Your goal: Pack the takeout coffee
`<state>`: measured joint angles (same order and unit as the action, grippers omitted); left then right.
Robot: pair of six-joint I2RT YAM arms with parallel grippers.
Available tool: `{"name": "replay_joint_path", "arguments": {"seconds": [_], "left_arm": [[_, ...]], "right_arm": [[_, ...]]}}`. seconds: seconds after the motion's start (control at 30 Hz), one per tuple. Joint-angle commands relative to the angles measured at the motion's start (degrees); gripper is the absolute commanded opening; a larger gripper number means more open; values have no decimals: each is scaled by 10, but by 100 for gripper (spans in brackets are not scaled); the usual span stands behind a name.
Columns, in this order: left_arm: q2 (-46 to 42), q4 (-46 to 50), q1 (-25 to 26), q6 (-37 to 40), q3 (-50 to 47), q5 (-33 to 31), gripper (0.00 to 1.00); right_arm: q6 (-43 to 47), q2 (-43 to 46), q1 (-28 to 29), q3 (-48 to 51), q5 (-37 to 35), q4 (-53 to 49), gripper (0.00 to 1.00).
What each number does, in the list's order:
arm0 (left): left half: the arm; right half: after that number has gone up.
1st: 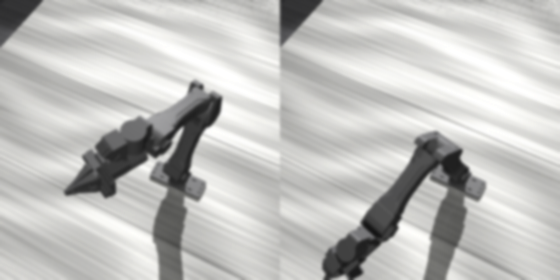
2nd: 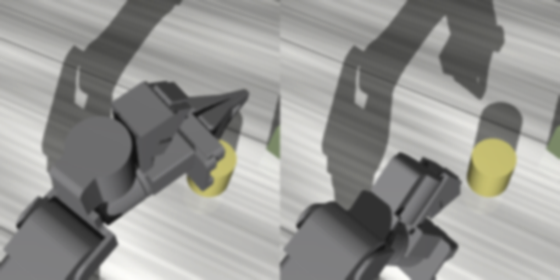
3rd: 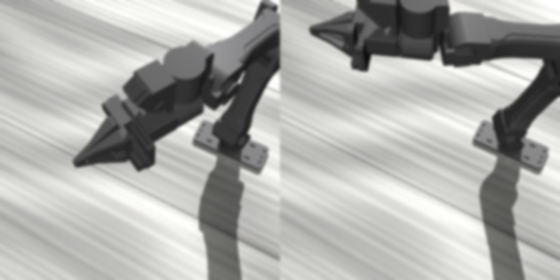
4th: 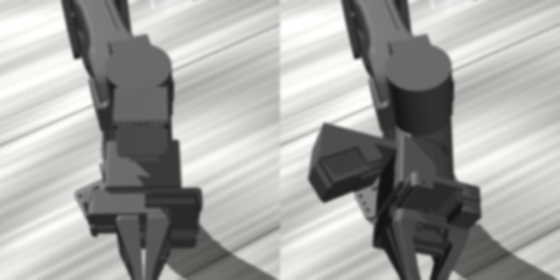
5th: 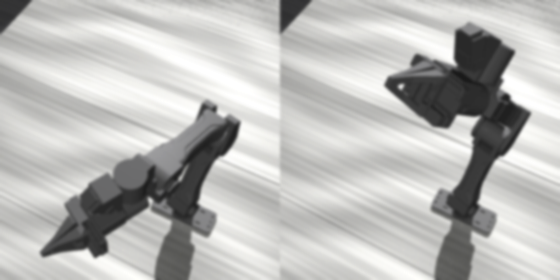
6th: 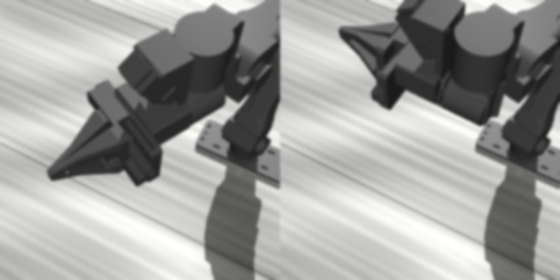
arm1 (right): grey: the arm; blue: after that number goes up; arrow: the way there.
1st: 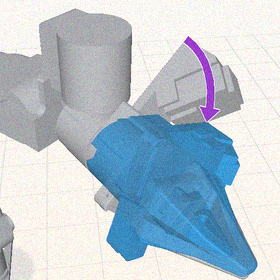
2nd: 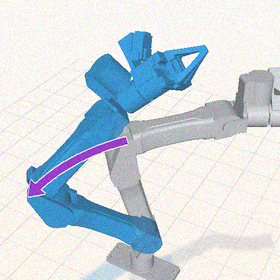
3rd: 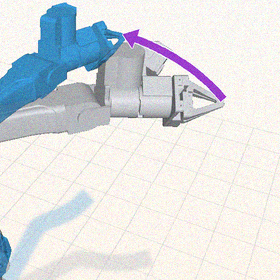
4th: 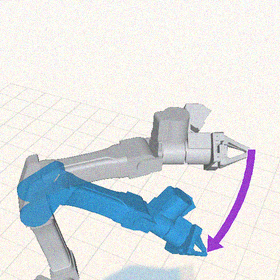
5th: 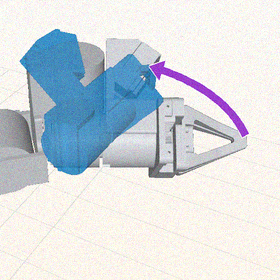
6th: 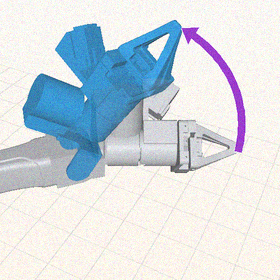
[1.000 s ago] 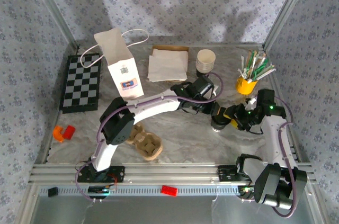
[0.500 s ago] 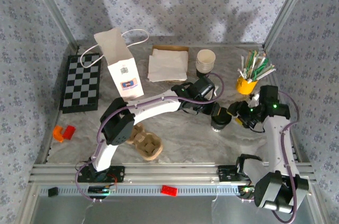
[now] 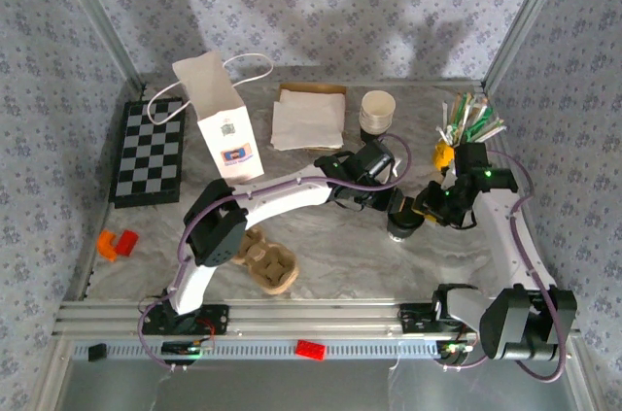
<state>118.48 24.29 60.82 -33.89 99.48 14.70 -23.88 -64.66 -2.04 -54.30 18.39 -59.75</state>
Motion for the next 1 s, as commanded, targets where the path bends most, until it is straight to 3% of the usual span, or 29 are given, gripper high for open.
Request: {"name": "replay_joint_path", "arguments": {"seconds": [0.0,0.23,0.57,0.67,0.73,0.87,0.97], "left_arm": [[22,55,4,12,0,-17,29],[20,56,4,4,0,-23,30],[24,16,0,-22,8,-11,35],[22,8,-5,-29,2,-17,35],[21,-10,-8,-33,-5,-11,35],[27,-19,-13,-32,-2,2,34],[24,-36,-18,-24,-1,4,34]], "right_arm": [[7,-4,0,-6,-38,-21,30],[-33,-12,7,37,-49,2,26],[-115,7,19,101,-66,28,33],[-117,22,16,114,-40,23,35],[-165,39,9,136,-13,65,35],[-175,41,59,105,-54,61,37],[-192,54,62,103,-28,71,39]]}}
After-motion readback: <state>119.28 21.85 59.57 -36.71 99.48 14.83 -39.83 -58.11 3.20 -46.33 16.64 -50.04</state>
